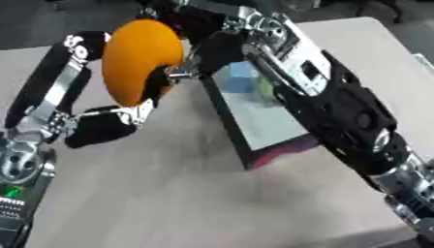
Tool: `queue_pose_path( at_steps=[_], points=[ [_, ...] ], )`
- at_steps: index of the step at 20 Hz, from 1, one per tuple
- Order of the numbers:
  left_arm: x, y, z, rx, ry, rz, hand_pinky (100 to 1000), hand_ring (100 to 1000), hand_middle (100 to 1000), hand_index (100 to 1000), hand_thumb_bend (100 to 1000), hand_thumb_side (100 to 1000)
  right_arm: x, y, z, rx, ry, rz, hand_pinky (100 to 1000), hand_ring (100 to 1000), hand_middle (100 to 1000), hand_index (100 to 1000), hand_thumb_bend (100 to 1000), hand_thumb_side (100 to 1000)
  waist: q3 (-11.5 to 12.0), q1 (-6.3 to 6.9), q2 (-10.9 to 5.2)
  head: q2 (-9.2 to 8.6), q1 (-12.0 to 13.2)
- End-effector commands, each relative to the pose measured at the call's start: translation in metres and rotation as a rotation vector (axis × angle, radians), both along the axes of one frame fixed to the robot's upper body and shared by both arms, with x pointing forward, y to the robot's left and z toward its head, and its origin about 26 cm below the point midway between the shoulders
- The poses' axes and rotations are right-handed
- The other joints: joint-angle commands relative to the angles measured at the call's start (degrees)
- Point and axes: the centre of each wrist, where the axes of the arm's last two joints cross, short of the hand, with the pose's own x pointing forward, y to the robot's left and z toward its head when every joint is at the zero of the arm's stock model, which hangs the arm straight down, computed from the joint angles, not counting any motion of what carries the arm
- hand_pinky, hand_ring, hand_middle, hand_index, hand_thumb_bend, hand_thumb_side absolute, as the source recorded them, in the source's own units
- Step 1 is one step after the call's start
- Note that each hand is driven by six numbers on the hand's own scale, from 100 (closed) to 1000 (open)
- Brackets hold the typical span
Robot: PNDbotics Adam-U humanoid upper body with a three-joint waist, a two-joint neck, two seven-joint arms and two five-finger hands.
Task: Pick up the objects with one hand, pass them to the other hand, and then place them into the box on the other side of the table.
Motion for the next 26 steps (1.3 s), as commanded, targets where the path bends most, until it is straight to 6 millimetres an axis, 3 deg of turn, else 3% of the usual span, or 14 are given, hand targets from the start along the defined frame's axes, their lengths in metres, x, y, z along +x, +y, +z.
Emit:
queue_pose_path(
  at_steps=[1, 5, 9, 19, 20, 21, 26],
  points=[
    [0.005, 0.005, 0.000, 0.025, 0.006, 0.053, 915, 714, 698, 843, 804, 366, -0.005, -0.003, 0.013, 0.006, -0.013, 0.008, 891, 797, 571, 494, 424, 258, -0.15, -0.47, -0.31, -0.31, -0.11],
    [0.010, 0.007, -0.005, 0.061, 0.037, 0.154, 929, 733, 720, 866, 924, 489, -0.008, -0.005, 0.016, 0.020, 0.013, 0.010, 893, 796, 572, 495, 425, 262, -0.31, -0.38, -0.47, -0.27, -0.14],
    [0.008, 0.011, -0.005, 0.063, 0.041, 0.239, 933, 736, 724, 872, 958, 530, -0.011, -0.009, 0.019, 0.041, 0.027, 0.008, 894, 797, 573, 495, 425, 265, -0.54, -0.32, -0.71, -0.15, -0.11],
    [0.013, 0.030, -0.009, 0.007, 0.069, 0.356, 936, 735, 724, 872, 955, 530, -0.014, -0.021, 0.021, 0.072, 0.076, -0.030, 898, 802, 576, 497, 426, 268, -1.17, 0.09, -1.28, 0.10, -0.12],
    [0.014, 0.032, -0.010, 0.003, 0.074, 0.366, 936, 735, 724, 872, 882, 514, -0.014, -0.023, 0.021, 0.075, 0.080, -0.034, 899, 803, 578, 498, 428, 284, -1.25, 0.11, -1.32, 0.14, -0.15],
    [0.015, 0.035, -0.011, 0.002, 0.078, 0.375, 936, 735, 724, 872, 947, 531, -0.014, -0.024, 0.021, 0.077, 0.083, -0.038, 899, 803, 579, 500, 426, 267, -1.34, 0.14, -1.36, 0.20, -0.18],
    [0.020, 0.064, -0.019, 0.001, 0.106, 0.455, 937, 730, 717, 854, 879, 544, -0.017, -0.040, 0.021, 0.092, 0.079, -0.079, 902, 807, 588, 512, 426, 257, -2.06, 0.21, -1.70, 1.10, -1.59]
  ],
)
